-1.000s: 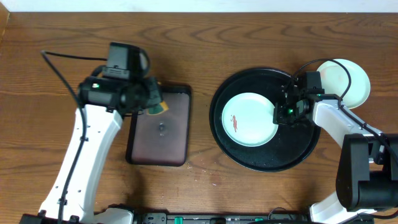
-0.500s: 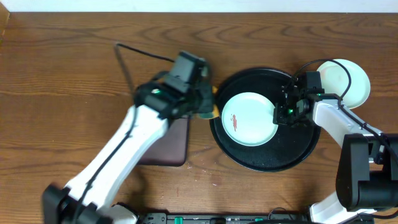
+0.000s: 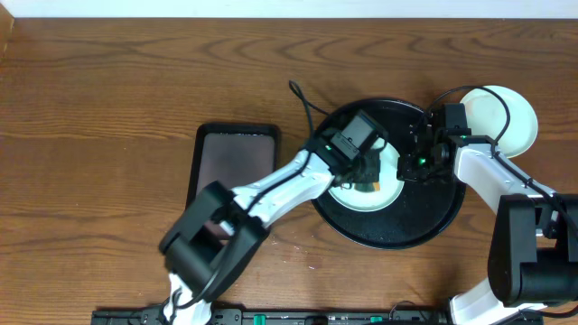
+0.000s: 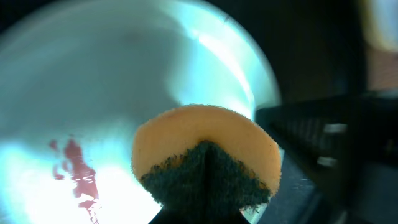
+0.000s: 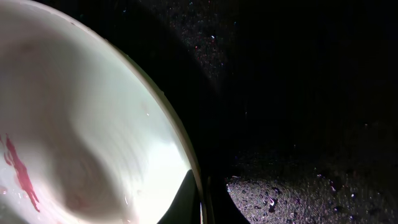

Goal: Clean dirty plates on tray and stack at the side
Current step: 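Scrub the second white plate with the sponge while the right gripper holds it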

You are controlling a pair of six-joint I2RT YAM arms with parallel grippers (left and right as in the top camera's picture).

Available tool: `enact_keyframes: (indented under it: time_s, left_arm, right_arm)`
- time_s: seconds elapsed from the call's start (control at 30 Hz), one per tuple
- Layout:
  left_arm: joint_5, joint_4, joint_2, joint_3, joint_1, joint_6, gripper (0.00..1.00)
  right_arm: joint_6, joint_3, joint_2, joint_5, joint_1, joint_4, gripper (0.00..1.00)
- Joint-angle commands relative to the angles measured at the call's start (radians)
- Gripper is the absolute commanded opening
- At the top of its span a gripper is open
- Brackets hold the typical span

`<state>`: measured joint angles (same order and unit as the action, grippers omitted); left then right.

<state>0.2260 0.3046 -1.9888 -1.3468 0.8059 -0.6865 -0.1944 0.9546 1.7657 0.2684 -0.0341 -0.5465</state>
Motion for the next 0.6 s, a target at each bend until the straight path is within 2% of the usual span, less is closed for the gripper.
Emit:
enact_keyframes:
  time_s: [0.0, 0.2, 0.33, 0.4, 0.57]
  left_arm:
    - [-0.067, 0.001, -0.069, 0.002, -0.001, -0.027, 0.07]
    - [-0.258, 0.072, -0.097, 0.001, -0.001, -0.026, 0.07]
    - [-0.495, 0.166, -0.093, 0.001, -0.003, -0.026, 0.07]
    - [-0.547, 0.185, -0.084, -0.002, -0.005, -0.019, 0.07]
    - [-0.553, 0.172, 0.013, -0.036, -0.005, 0.038, 0.08]
  right_arm:
    - [-0.018, -0.001, 0.005, -0.077, 0.016, -0.014, 0.01]
    - [-0.018, -0.001, 0.005, -0.077, 0.016, -0.015, 0.01]
    - [-0.018, -0.001, 0.005, -0.077, 0.016, -0.015, 0.01]
    - [-0.018, -0.001, 0.005, -0.077, 0.016, -0.015, 0.01]
    - [-0.018, -0.001, 0.005, -0.077, 0.016, -0.017, 0.01]
